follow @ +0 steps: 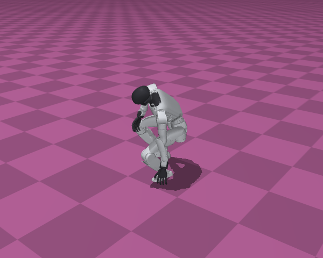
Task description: Sport exercise
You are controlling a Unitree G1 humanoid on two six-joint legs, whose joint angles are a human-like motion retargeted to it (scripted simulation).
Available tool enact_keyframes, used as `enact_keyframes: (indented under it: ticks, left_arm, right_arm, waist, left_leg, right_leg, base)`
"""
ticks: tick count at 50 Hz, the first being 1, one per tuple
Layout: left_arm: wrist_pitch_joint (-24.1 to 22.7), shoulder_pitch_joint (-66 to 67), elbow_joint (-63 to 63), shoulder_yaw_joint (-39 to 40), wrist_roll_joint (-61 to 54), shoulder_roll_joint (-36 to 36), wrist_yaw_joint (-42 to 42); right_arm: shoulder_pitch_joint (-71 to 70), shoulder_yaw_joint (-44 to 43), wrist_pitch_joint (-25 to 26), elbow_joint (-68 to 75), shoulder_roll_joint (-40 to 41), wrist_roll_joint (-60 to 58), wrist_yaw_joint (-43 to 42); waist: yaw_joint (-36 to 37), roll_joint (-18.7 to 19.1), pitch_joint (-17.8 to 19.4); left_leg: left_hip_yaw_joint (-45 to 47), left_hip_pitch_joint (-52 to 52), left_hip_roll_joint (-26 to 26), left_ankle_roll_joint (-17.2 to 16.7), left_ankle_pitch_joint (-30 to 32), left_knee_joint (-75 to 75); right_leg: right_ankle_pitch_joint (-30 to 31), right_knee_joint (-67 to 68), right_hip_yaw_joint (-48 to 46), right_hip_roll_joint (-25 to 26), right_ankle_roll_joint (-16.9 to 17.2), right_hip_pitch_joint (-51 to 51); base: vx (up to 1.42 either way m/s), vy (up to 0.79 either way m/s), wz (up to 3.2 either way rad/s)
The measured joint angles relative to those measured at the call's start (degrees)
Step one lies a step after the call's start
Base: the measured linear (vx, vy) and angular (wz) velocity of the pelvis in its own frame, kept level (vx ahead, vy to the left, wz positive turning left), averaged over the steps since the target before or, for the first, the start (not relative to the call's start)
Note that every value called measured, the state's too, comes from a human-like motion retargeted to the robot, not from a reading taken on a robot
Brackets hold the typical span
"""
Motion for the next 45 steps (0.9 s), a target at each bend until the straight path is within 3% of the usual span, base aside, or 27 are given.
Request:
enact_keyframes:
  ticks: [5, 8, 12, 15, 17, 23, 30, 35, 39, 45]
  left_arm:
    - [-1.5, 21.0, -0.6, 1.8, 8.5, -1.8, -6.8]
    - [-2.4, 29.2, -3.3, 4.0, 13.7, -1.5, -13.1]
    - [-1.4, 32.2, -8.5, 9.0, 13.6, 1.3, -19.6]
    - [-0.9, 32.0, -13.5, 12.8, 9.3, 1.0, -21.8]
    - [-0.8, 32.0, -17.1, 15.0, 5.5, -0.2, -22.8]
    - [-1.1, 32.2, -25.1, 21.1, -2.5, -6.6, -27.0]
    - [-0.2, 43.1, -29.9, 25.4, -4.1, -16.8, -31.3]
    - [0.0, 48.0, -31.5, 26.5, -4.4, -20.9, -32.1]
    - [-1.0, 49.2, -33.0, 25.6, -4.7, -22.1, -31.4]
    - [-2.7, 49.4, -34.0, 24.9, -5.9, -23.1, -31.4]
  right_arm:
    - [-4.6, 8.7, -3.4, -14.0, -13.9, -13.4, -3.6]
    - [-7.9, 8.7, -5.0, -25.7, -23.2, -24.8, -8.3]
    - [-7.0, 1.7, -3.7, -34.4, -30.0, -39.2, -12.1]
    - [-0.5, -6.1, -1.8, -34.7, -31.9, -46.7, -12.2]
    - [6.4, -12.0, -0.3, -32.3, -30.6, -50.9, -10.8]
    - [22.5, -27.0, 5.0, -17.5, -16.2, -56.1, -3.5]
    - [32.8, -37.1, 7.9, -3.1, 1.9, -51.8, -0.2]
    - [33.7, -38.8, 7.2, 2.7, 8.1, -49.2, 0.6]
    - [34.2, -39.4, 6.5, 6.0, 10.6, -46.6, 1.3]
    - [36.2, -40.6, 6.8, 10.7, 13.5, -43.1, 1.9]
  waist:
    - [-5.8, 0.0, 0.0]
    - [-9.0, 0.0, 0.0]
    - [-12.7, 1.1, 0.0]
    - [-13.8, 7.0, 0.0]
    - [-12.7, 9.7, 0.0]
    - [-6.3, 13.9, -0.2]
    - [-6.7, 14.0, -12.3]
    - [-9.2, 14.5, -15.7]
    - [-9.9, 17.2, -15.9]
    - [-8.8, 22.7, -14.7]
  left_leg:
    - [-5.0, 0.0, 3.2, 0.4, 0.0, 9.2]
    - [-8.0, 0.0, 7.9, 0.4, 0.0, 9.5]
    - [-6.5, 0.0, 13.8, 0.4, 0.0, 3.5]
    - [-3.5, 0.1, 14.2, 0.4, 0.0, -2.6]
    - [1.2, 5.7, 12.9, 0.4, 0.0, -8.0]
    - [14.2, 28.4, 1.5, -1.1, 0.0, -27.0]
    - [20.1, 55.4, -20.9, -5.1, 0.0, -55.6]
    - [17.7, 75.5, -32.0, -8.6, 0.8, -73.0]
    - [13.5, 90.6, -34.8, -11.1, 4.1, -85.7]
    - [8.9, 107.0, -33.0, -14.7, 6.3, -94.0]
  right_leg:
    - [0.0, 10.1, 10.5, 4.7, -0.5, -4.4]
    - [0.0, 11.9, 10.0, 7.0, 0.5, -4.4]
    - [0.0, 5.4, 3.3, 8.0, 3.8, -0.6]
    - [0.6, -3.2, -2.9, 8.3, 7.3, 4.9]
    - [1.7, -10.0, -5.2, 8.6, 9.2, 10.4]
    - [6.0, -28.5, -7.5, 9.4, 13.0, 29.1]
    - [16.4, -32.3, -3.3, 6.1, 17.9, 39.8]
    - [15.0, -29.8, 0.3, 9.7, 20.7, 41.8]
    - [12.8, -36.4, 1.4, 15.3, 21.6, 40.7]
    - [9.4, -58.0, 0.0, 22.9, 21.3, 40.1]
  base:
    - [0.04, -0.60, 0.56]
    - [0.11, -0.53, 0.20]
    - [0.20, -0.39, 0.41]
    - [0.21, -0.19, 0.55]
    - [0.15, -0.04, 0.32]
    - [0.28, 0.11, 0.26]
    - [0.57, 0.17, 0.29]
    - [0.60, 0.11, -0.07]
    - [0.62, 0.06, -0.28]
    - [0.75, -0.02, -0.42]
